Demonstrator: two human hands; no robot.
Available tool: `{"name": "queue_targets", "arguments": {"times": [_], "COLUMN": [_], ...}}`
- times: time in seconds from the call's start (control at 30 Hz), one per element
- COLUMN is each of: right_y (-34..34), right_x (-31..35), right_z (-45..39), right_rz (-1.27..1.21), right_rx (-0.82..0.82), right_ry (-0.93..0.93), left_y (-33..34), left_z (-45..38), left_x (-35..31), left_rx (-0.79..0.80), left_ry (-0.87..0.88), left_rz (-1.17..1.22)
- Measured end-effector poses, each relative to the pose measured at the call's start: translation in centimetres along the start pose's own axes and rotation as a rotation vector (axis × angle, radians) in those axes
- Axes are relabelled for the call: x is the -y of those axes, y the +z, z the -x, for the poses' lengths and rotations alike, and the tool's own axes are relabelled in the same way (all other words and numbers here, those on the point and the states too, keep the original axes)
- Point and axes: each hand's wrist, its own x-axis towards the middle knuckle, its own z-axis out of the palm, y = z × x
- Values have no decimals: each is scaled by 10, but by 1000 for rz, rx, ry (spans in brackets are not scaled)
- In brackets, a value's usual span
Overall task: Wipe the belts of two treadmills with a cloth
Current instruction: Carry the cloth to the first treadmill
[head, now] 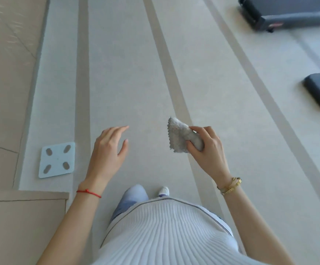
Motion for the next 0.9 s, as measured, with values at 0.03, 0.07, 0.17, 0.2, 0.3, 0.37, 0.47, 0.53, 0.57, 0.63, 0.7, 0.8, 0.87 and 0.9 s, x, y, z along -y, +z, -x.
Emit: {"name": "queue_targets", "arguments": {"times": [0.03,0.07,0.17,0.2,0.3,0.37,0.47,0.53,0.57,0.63,0.7,0.8,0.87,0.9], "right_y": [-8,-15,-34,-40,-56,-65,-80,-94,-102,-121,-144,-175,-192,-199], "right_x": [-11,-20,-49,-59,-88,-109,-143,-169,-181,-204,-224,-252,-269,-278], "right_z": [-6,-11,-27,-33,-54,-72,-106,-135,-152,-188,-227,-285,-319,-334], "right_rz": [-1,-6,-18,-22,-18,-18,-18,-11,-4,11,15,25,30,35], "right_rx": [-26,-52,-126,-145,-200,-240,-296,-323,-336,-364,-390,-423,-435,-442], "right_ry": [21,45,123,148,216,255,312,350,364,387,398,399,408,413], "left_y": [9,17,43,51,79,100,136,162,173,195,215,243,259,267], "left_z": [-12,-25,-64,-79,-126,-160,-218,-261,-283,-332,-380,-448,-487,-504], "left_x": [-9,-17,-41,-49,-73,-88,-113,-132,-142,-165,-189,-222,-243,-252], "left_rx": [15,29,82,102,151,184,225,243,248,251,251,248,268,279], "left_ry": [15,33,100,125,192,238,294,325,338,368,395,432,447,452], "left_rz": [4,5,-4,-7,-5,2,22,44,57,74,91,94,96,98]}}
